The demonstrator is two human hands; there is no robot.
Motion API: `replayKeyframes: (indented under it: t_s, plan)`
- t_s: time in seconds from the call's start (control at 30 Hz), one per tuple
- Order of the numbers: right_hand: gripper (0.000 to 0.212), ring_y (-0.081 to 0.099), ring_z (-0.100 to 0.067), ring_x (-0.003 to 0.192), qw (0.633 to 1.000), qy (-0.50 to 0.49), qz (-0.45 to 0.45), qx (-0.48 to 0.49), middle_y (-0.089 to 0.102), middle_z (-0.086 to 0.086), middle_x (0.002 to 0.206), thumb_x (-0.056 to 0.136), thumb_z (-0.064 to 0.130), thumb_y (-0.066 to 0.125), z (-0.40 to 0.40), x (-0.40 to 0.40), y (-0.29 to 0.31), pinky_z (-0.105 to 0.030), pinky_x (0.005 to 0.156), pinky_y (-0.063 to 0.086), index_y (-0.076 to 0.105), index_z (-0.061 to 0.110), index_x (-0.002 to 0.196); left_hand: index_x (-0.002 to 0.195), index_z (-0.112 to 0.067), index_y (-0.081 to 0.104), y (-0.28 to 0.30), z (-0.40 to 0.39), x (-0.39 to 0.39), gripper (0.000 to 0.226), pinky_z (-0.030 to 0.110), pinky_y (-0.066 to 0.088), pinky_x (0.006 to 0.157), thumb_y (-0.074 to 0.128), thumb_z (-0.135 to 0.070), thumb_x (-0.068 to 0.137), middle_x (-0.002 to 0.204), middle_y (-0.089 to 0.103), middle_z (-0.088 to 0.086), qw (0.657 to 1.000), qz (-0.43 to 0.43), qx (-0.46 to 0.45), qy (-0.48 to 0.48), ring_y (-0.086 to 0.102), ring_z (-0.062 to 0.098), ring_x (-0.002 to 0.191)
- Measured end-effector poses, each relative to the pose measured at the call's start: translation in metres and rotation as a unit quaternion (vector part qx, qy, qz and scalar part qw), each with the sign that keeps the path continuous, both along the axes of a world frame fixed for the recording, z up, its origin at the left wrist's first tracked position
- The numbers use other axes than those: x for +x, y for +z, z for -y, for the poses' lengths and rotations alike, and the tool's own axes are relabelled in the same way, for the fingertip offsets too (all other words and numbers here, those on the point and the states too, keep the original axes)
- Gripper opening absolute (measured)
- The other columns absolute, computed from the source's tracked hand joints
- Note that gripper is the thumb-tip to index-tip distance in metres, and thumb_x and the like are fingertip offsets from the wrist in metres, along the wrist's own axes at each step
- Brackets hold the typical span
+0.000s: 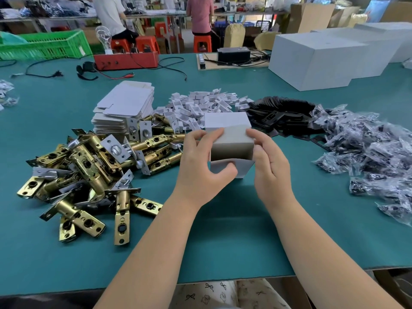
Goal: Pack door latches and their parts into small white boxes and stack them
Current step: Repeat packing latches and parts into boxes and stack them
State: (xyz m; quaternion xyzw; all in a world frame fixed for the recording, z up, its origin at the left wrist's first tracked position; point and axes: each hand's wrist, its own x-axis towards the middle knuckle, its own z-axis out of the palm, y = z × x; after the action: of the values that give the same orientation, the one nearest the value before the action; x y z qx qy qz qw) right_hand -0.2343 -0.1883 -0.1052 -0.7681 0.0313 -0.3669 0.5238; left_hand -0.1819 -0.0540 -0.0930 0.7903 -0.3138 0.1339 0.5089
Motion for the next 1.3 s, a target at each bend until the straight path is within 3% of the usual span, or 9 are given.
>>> replayKeyframes:
  t_s: [0.1,0.23,0.43,0.53,0.63,0.87,1.03,1.2,1.3]
  plan:
    - [0.033,0.045,0.011,0.099,1.000,0.009,-0.015,-0.015,0.050,0.015,0.104,0.086,0.044,0.039,0.000,-0.001,0.001,-0.005,0.084,0.032,0.052,0.032,0.114,0.123,-0.013,0.059,0.001,0.000,0.000,0.058,0.006,0.021,0.103,0.068,-0.035,0.071,0.133,0.043,-0.001,1.000,0.015,0.024,0.006,0.035,0.001,0.122]
    - [0.038,0.041,0.013,0.102,0.997,0.044,-0.047,-0.031,0.045,0.015,0.110,0.074,0.054,0.050,-0.001,-0.003,0.001,-0.003,0.086,0.030,0.041,0.041,0.109,0.118,-0.018,0.056,0.000,-0.002,0.000,0.059,0.002,0.029,0.087,0.079,-0.043,0.069,0.106,0.048,-0.025,1.000,-0.008,0.027,-0.011,0.041,0.002,0.103]
    - [0.050,0.041,0.006,0.101,0.995,0.028,-0.073,-0.069,0.041,0.007,0.105,0.069,0.060,0.056,-0.001,-0.002,0.001,-0.005,0.085,0.031,0.044,0.027,0.106,0.101,-0.028,0.047,0.000,-0.001,0.003,0.053,0.043,0.050,0.085,0.087,-0.026,0.066,0.102,0.063,0.004,0.996,-0.083,0.039,-0.010,0.057,0.023,0.098]
    - [0.038,0.047,0.005,0.088,0.992,0.051,-0.108,-0.030,0.050,0.010,0.097,0.073,0.055,0.060,-0.002,-0.001,0.002,-0.012,0.075,0.037,0.045,0.032,0.099,0.096,-0.024,0.049,0.001,0.001,0.003,0.047,0.050,0.049,0.083,0.084,-0.026,0.066,0.098,0.064,0.006,0.994,-0.105,0.024,-0.012,0.059,0.027,0.095]
    - [0.026,0.052,-0.004,0.081,0.991,0.063,-0.118,-0.009,0.056,0.010,0.089,0.075,0.051,0.058,-0.002,-0.001,0.001,-0.020,0.069,0.038,0.043,0.039,0.092,0.097,-0.022,0.049,0.000,0.001,0.004,0.045,0.050,0.050,0.083,0.084,-0.023,0.069,0.099,0.064,0.007,0.993,-0.110,0.030,-0.011,0.059,0.026,0.096]
    - [0.032,0.055,0.006,0.081,0.993,0.075,-0.081,0.036,0.060,0.026,0.085,0.072,0.043,0.068,0.000,-0.002,0.003,-0.008,0.069,0.042,0.049,0.039,0.097,0.096,-0.043,0.043,-0.002,0.002,0.003,0.048,0.041,0.053,0.085,0.080,-0.036,0.065,0.102,0.063,-0.005,0.991,-0.131,0.007,-0.025,0.061,0.018,0.098]
    - [0.034,0.061,-0.006,0.089,0.991,0.089,-0.080,0.061,0.065,0.021,0.092,0.073,0.033,0.074,0.005,0.001,0.001,-0.015,0.074,0.047,0.055,0.040,0.100,0.098,-0.046,0.048,-0.003,0.000,0.006,0.044,0.032,0.054,0.083,0.074,-0.049,0.063,0.102,0.062,-0.014,0.988,-0.152,-0.001,-0.035,0.061,0.009,0.098]
    - [0.037,0.060,-0.011,0.094,0.993,0.068,-0.094,0.036,0.064,0.021,0.103,0.083,0.028,0.073,0.006,0.003,-0.005,-0.024,0.079,0.050,0.052,0.044,0.108,0.087,-0.030,0.065,0.010,-0.015,0.029,0.019,0.041,0.052,0.093,0.058,-0.014,0.082,0.086,0.069,-0.012,0.949,-0.310,0.033,-0.045,0.064,0.012,0.085]
    - [0.040,0.057,-0.003,0.090,0.993,0.060,-0.100,0.020,0.060,0.030,0.101,0.084,0.032,0.071,0.004,0.001,-0.005,-0.011,0.072,0.044,0.047,0.060,0.100,0.103,-0.027,0.072,0.023,-0.026,0.053,0.035,0.029,0.045,0.082,0.047,-0.006,0.090,0.102,0.070,-0.010,0.969,-0.191,0.146,0.056,0.060,0.014,0.094]
